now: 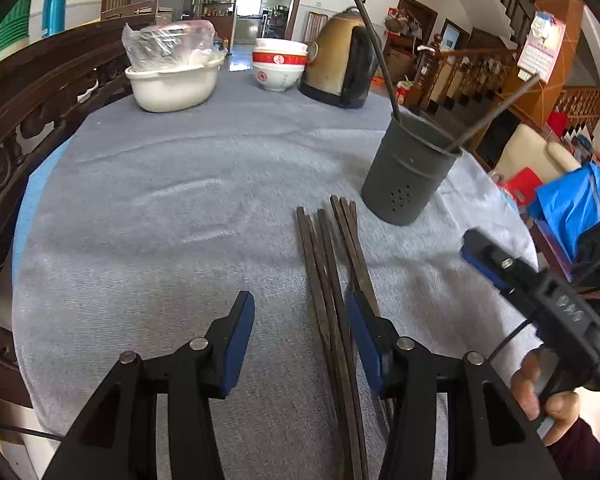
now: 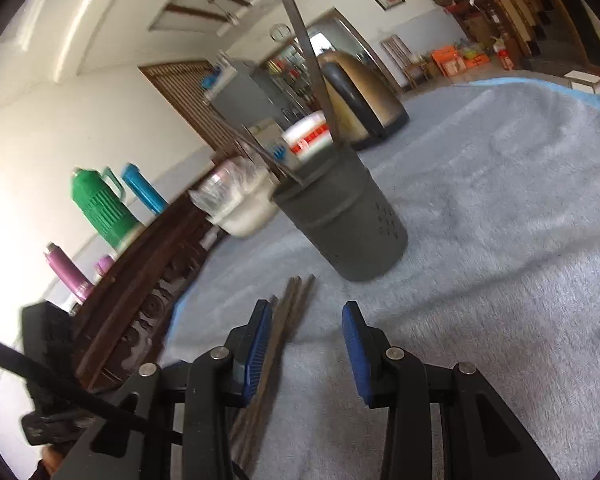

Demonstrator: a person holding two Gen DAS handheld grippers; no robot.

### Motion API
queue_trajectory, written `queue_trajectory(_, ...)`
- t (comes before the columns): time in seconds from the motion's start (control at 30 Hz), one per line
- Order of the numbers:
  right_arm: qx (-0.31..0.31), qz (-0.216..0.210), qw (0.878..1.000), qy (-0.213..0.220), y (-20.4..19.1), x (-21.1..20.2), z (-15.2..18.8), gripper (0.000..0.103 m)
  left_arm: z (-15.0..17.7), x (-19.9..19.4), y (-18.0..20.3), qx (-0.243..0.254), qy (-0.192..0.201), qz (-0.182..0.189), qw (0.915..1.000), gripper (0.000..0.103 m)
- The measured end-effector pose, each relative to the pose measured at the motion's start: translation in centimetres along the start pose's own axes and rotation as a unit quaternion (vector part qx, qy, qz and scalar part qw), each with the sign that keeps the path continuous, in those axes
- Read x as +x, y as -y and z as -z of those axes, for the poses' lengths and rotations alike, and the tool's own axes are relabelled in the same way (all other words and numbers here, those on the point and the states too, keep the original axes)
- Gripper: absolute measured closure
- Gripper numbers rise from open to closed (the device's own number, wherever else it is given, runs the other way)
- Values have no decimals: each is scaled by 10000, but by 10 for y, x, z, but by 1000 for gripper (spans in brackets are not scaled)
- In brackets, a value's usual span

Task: Organize utensils

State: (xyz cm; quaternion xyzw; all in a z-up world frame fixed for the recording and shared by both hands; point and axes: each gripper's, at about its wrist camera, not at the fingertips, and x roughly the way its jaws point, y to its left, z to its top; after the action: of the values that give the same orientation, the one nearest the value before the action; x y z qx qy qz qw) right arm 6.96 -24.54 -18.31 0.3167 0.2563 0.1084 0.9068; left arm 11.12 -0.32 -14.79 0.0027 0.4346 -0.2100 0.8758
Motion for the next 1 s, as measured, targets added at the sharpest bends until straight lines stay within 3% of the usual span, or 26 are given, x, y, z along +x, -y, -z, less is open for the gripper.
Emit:
queue_trajectory(0.4,73,-7,10000,-36,5,0,0,64,-6,38,15,76,-444,-251,9987,53)
queue_trajectory(0.63,82,-5,9999,-65,5,1,0,64,-3,45,13,56,-615,-302,9976,76)
queue_trajectory(0.8,49,22,9999,-90,5,2,1,64,-1,32,0,-32,-596,-172,9981,77)
queue_trajectory(1.0,69,70,9999,-88,5,3,1,64,-3,24,-16,-165,-560,-294,9979,77)
